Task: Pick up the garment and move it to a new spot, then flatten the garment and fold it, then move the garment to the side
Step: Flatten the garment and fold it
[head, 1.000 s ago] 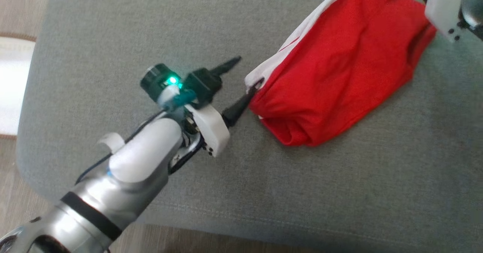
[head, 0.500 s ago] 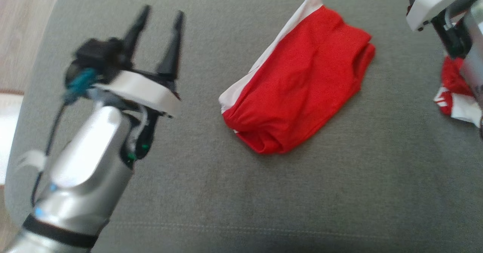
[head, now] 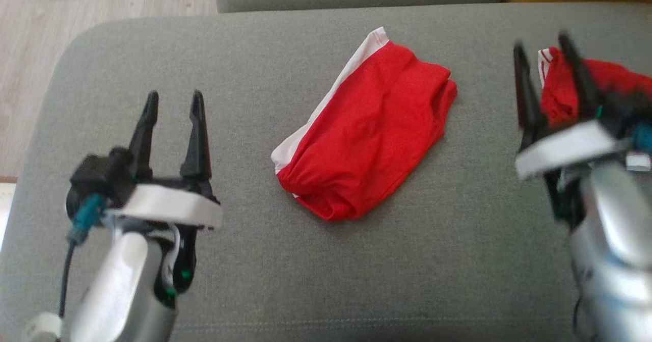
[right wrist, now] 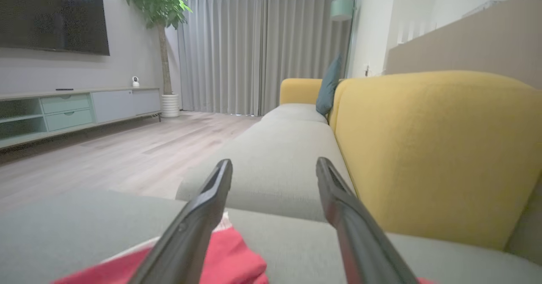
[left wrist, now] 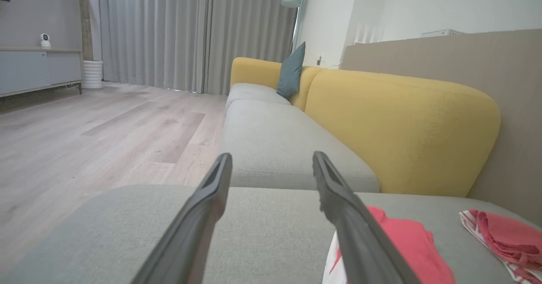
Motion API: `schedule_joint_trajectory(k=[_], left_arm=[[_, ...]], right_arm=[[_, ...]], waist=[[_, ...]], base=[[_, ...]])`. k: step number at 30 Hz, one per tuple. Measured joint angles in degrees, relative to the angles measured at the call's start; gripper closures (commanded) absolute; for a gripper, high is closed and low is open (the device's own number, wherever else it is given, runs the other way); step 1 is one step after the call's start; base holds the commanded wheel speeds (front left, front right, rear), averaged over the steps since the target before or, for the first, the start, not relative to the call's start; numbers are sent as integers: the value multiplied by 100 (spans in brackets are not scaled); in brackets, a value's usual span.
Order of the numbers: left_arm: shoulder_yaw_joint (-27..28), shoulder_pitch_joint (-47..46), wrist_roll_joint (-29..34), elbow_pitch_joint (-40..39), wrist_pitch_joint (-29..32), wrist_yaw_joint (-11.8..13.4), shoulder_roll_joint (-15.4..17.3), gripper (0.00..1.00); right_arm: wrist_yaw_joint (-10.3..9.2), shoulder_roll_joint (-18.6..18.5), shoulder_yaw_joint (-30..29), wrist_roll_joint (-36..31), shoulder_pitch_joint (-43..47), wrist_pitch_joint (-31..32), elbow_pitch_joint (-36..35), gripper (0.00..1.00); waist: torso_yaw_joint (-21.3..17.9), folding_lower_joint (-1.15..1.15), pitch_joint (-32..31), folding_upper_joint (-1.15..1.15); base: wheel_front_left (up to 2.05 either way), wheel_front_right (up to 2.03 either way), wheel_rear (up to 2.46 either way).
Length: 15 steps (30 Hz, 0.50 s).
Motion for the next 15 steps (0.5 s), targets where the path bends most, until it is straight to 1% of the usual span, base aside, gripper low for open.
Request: schedule_joint_trajectory(k=[1, 4, 5, 6, 9, 11, 15], left_arm=[[20, 104, 141, -36, 0, -2, -25, 0], [187, 446, 278, -124, 0, -112, -233, 0], [215, 681, 495, -158, 0, -202, -318, 0], [226, 798, 627, -194, 0, -223, -344, 0], [331, 1110, 839, -274, 0, -318, -492, 0], [367, 1263, 905, -274, 0, -419, -578, 0], [522, 1351, 1037, -276, 0, -567, -679, 0]], right_arm=[[0, 103, -185, -203, 316, 0, -204, 0], [0, 512, -632, -586, 1127, 0, -700, 0], [0, 743, -829, -820, 1566, 0, -910, 0], [0, 837, -939, -896, 1757, 2, -1004, 0], [0, 1018, -1206, -1038, 2208, 46, -1230, 0], [0, 1083, -1271, -1092, 2405, 71, -1326, 0], [0, 1158, -1373, -1129, 2543, 163, -1512, 0]], waist=[[-9, 0, -31, 0], [-22, 0, -119, 0], [-18, 0, -174, 0], [-16, 0, -197, 0], [-7, 0, -230, 0], [-3, 0, -234, 0], [33, 0, -208, 0]], base=[[0, 0, 0], [0, 0, 0], [0, 0, 0], [0, 0, 0], [0, 0, 0], [0, 0, 0], [0, 0, 0]])
